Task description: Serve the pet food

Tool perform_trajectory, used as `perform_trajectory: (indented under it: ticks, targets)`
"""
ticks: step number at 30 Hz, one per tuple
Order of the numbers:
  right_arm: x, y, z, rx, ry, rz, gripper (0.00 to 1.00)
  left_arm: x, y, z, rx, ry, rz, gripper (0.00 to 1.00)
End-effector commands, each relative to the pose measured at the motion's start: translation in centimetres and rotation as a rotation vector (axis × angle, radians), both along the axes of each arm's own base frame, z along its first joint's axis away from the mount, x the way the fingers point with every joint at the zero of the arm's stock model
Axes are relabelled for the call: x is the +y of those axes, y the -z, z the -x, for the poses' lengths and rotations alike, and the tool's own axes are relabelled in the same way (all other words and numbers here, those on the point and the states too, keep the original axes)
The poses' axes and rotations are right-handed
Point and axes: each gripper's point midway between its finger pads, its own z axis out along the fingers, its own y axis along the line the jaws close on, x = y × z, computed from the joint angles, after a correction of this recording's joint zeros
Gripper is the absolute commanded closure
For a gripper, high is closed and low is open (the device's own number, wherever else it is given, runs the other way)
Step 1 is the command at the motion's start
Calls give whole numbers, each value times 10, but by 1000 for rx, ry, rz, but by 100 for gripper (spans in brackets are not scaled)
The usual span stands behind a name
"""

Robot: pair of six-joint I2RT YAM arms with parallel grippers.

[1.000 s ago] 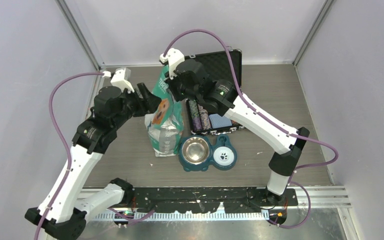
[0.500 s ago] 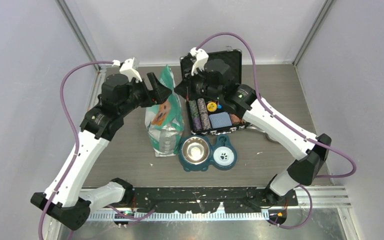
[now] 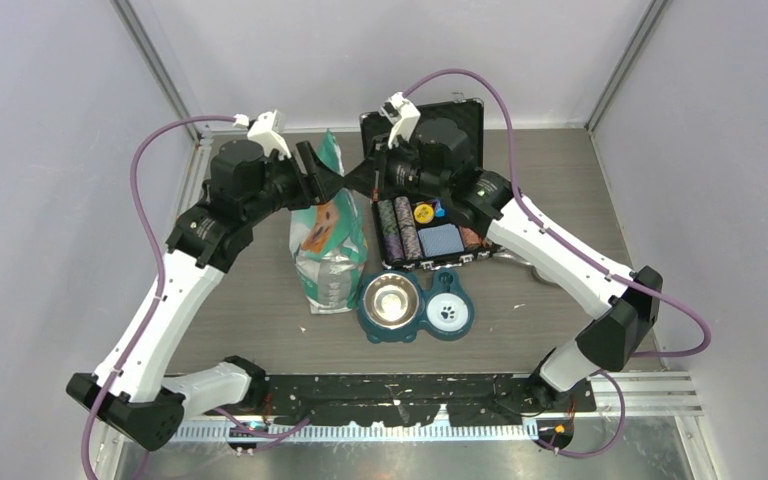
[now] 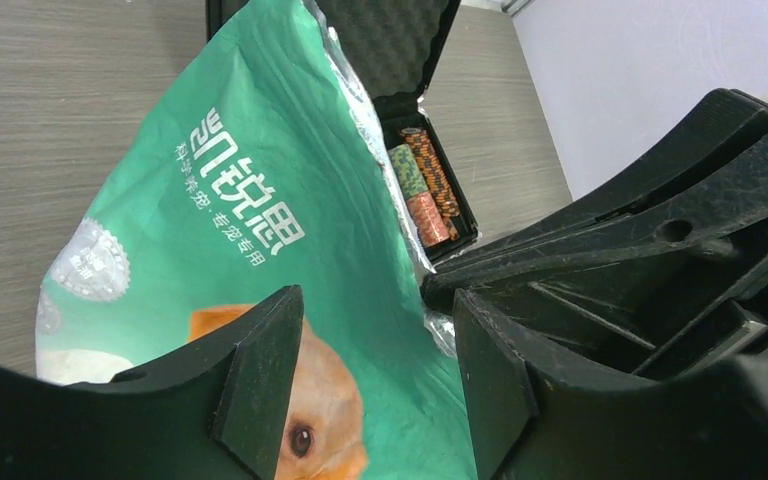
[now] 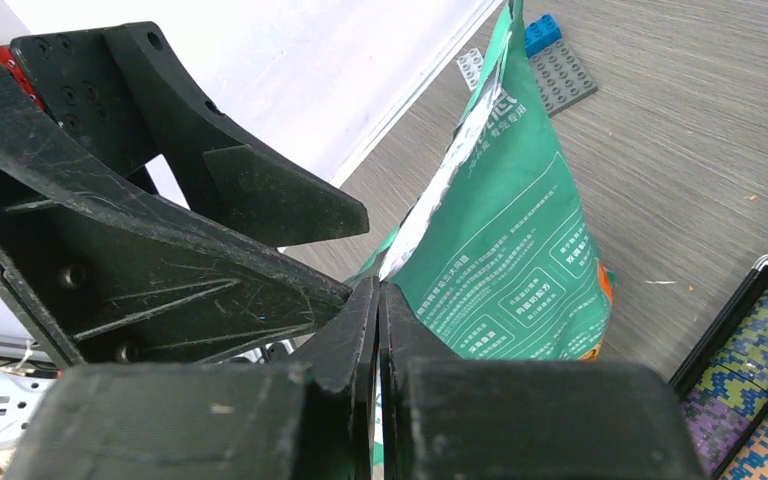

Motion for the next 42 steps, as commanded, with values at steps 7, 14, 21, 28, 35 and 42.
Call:
perform_trajectory:
  ticks: [7, 14, 21, 28, 35, 42]
  targets:
    - [-5, -37, 17, -45, -40, -85, 95, 17, 11, 6, 16, -70, -39, 48]
    - [-8, -31, 18, -62, -45, -31, 95, 27, 15, 6, 32, -119, -65, 53]
    - [-3, -28, 21, -113, -48, 32, 95, -3, 6, 3, 54, 11, -4, 53]
    - [-4, -26, 24, -147, -33, 77, 95, -11, -2, -3, 52, 31, -13, 56]
    - [-11, -34, 23, -190, 11, 94, 95, -8, 16, -6, 130, 0, -136, 93]
    - [-13, -30, 18, -193, 26, 136, 95, -1, 25, 3, 131, -25, -183, 100]
